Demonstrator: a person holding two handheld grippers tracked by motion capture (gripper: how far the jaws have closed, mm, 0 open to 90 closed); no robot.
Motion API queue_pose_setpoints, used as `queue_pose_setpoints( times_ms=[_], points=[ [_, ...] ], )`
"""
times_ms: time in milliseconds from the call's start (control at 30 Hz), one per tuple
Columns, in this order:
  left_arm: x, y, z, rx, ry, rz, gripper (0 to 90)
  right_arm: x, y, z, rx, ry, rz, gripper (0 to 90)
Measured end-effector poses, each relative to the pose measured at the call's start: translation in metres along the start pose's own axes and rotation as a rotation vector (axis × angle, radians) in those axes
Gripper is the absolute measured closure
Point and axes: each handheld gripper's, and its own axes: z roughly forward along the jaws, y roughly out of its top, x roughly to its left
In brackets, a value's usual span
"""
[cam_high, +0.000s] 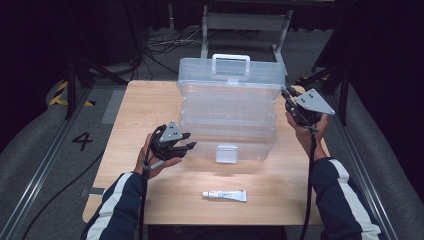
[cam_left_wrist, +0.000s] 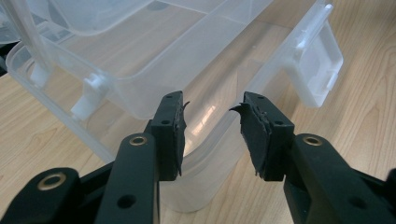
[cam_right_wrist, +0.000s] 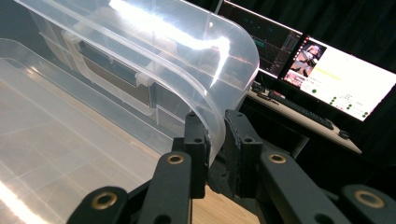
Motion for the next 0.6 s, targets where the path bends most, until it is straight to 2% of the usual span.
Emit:
queue_pose_setpoints(
  times_ms=[200, 600],
  points=[
    [0.001, 0.0, 0.002, 0.003, -0.003, 0.002, 57.1, -0.003, 0.006, 0.004, 0.026, 0.009, 0.008, 80.7],
    [0.005, 0.0, 0.003, 0.005, -0.031, -0.009, 53.6, -0.01, 0.015, 0.018, 0.058, -0.013, 0.01, 82.9]
  ],
)
